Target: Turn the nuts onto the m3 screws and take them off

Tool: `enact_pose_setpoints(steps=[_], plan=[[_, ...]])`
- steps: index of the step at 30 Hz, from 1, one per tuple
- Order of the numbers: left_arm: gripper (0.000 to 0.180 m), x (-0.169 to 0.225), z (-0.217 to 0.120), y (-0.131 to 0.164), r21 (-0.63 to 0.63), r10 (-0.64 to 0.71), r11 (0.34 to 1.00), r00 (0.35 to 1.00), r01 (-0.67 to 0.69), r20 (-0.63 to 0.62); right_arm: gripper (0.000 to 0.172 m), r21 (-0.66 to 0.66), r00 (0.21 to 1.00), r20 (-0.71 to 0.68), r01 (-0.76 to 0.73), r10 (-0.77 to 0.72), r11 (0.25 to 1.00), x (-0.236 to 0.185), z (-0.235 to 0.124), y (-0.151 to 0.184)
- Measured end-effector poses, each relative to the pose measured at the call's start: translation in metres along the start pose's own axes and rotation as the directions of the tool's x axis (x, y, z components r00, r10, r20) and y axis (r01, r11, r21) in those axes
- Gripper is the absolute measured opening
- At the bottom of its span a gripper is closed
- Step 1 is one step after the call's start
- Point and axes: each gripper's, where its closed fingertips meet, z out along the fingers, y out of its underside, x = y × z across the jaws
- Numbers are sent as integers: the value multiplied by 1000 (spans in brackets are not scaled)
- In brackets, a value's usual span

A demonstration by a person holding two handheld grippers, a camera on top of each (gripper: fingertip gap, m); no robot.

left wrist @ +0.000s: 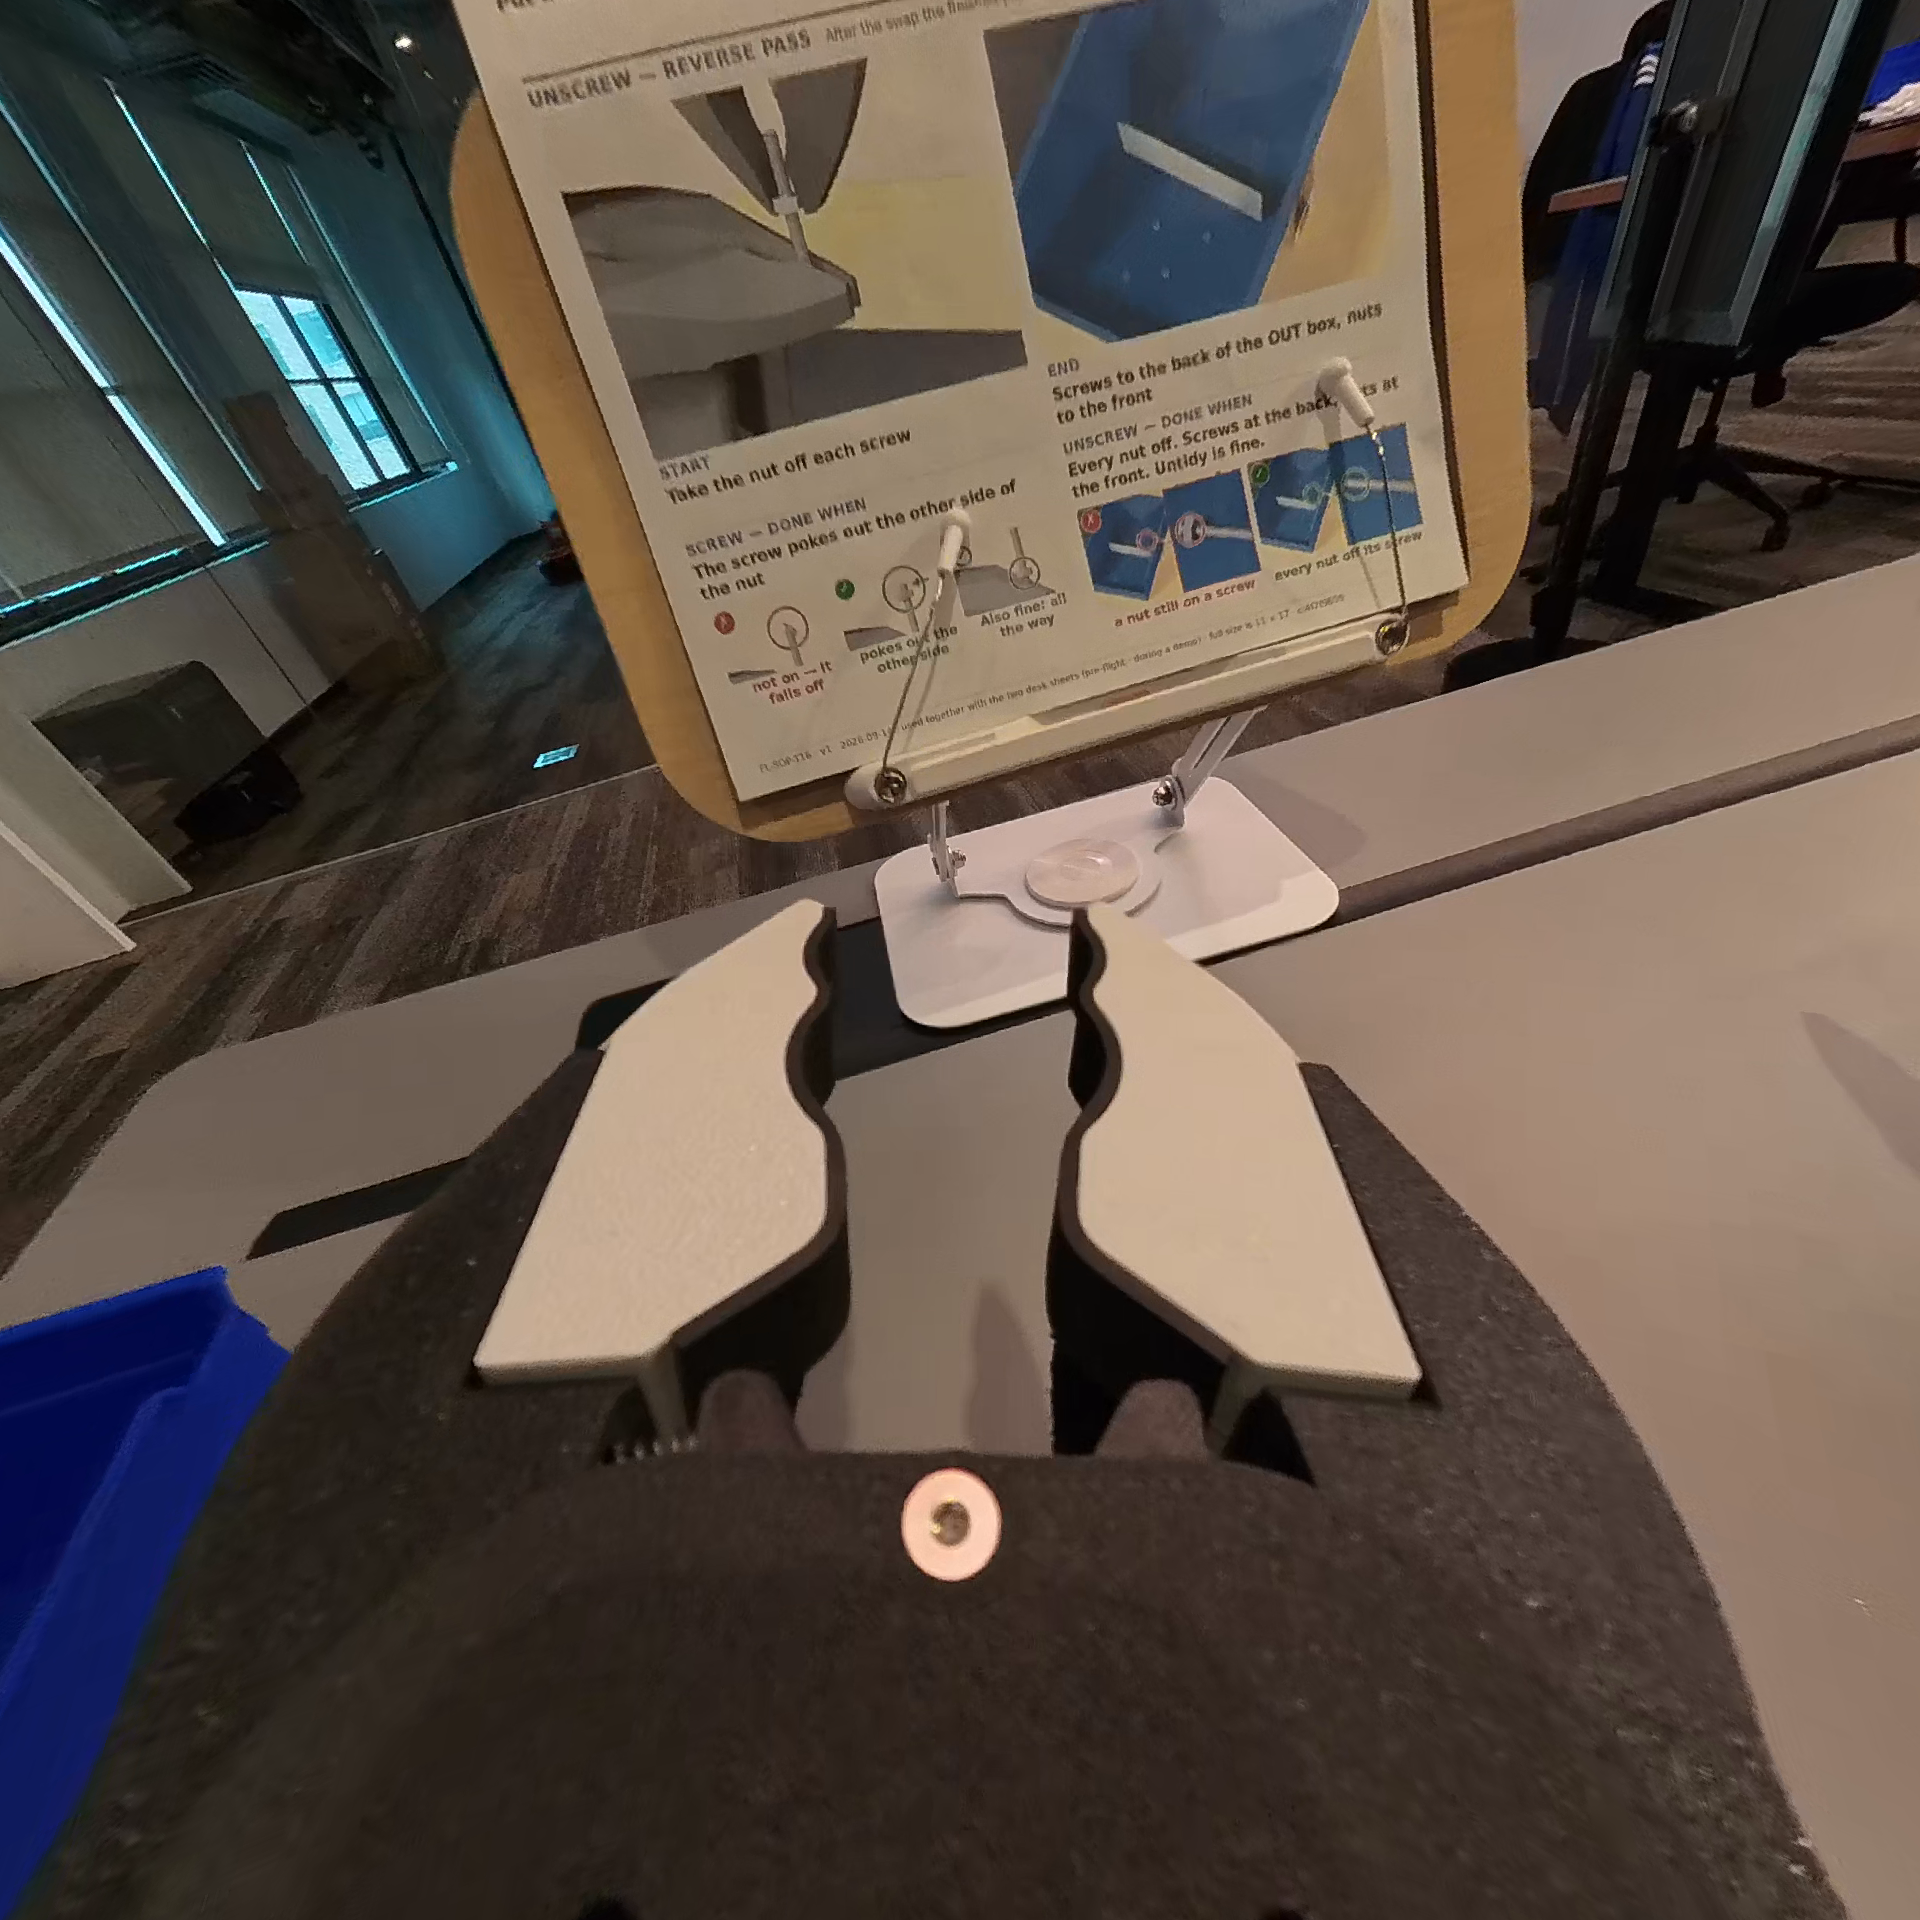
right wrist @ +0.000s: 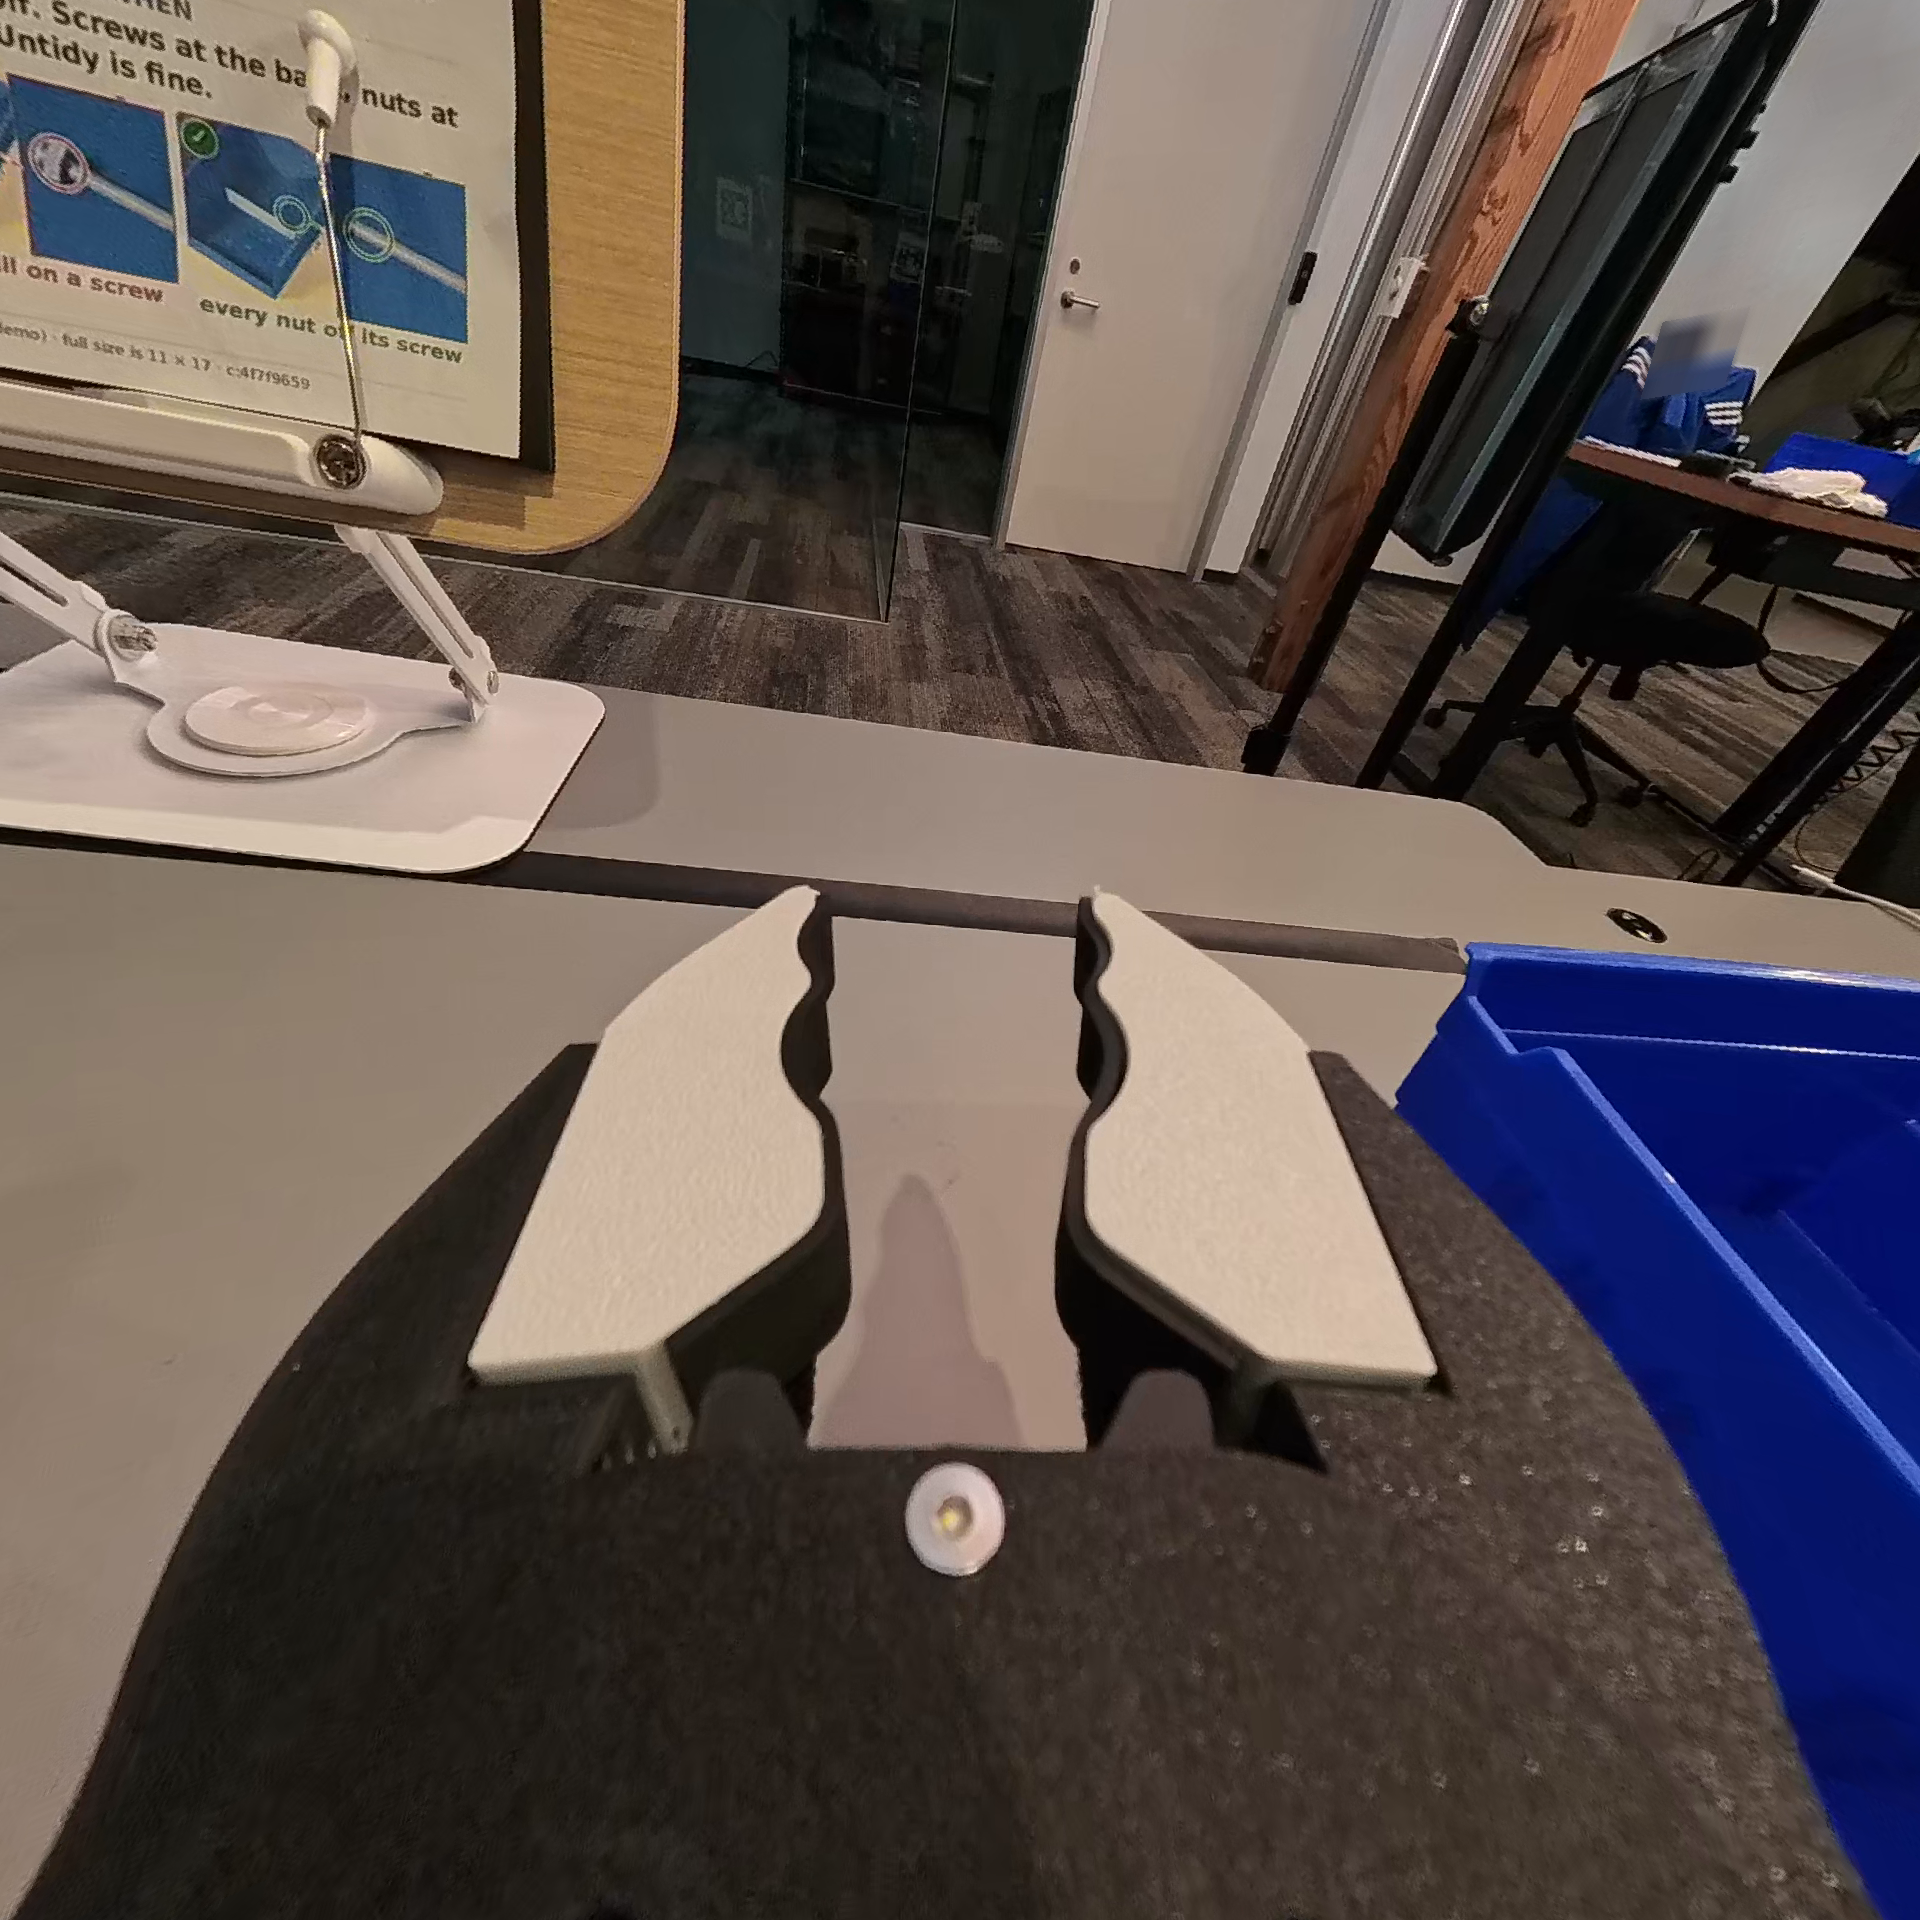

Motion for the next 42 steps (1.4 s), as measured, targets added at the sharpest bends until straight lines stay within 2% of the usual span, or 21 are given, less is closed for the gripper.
enact_pose_setpoints(steps=[4,7,11,14,17,21,25,29,35,38,42], plan=[[42,-14,-22,-25,18,-7,1000,1000,7,-6,44,-3,1000,12,-14,14,1000,-1,1,2],[41,-30,-46,-38,-14,23,1000,999,-23,-26,44,-11,1000,26,-17,18,1000,-5,2,4],[38,-66,-91,-34,-119,101,987,992,-110,-82,44,-8,999,39,-10,10,1000,-8,3,3],[36,-111,-129,-25,-190,103,974,989,-121,-104,44,0,999,47,-13,12,1000,-9,4,0],[34,-152,-163,6,-352,94,923,979,-155,-183,44,0,999,53,-9,9,1000,-11,5,-1],[27,-192,-200,68,-515,174,774,906,-368,-386,44,-8,998,65,-8,9,1000,-15,5,1],[26,-218,-219,129,-594,199,615,831,-519,-520,43,-10,997,76,0,1,1000,-19,4,3],[26,-224,-214,161,-608,193,563,804,-560,-562,43,-8,997,77,16,-16,1000,-21,3,3],[22,-225,-213,207,-615,175,401,716,-679,-676,43,-18,995,93,38,-36,999,-25,5,6],[19,-225,-210,221,-609,134,378,692,-697,-709,43,-19,994,91,58,-56,998,-25,6,6],[18,-225,-200,230,-616,79,412,700,-671,-710,44,-25,994,93,66,-63,998,-25,7,8]])
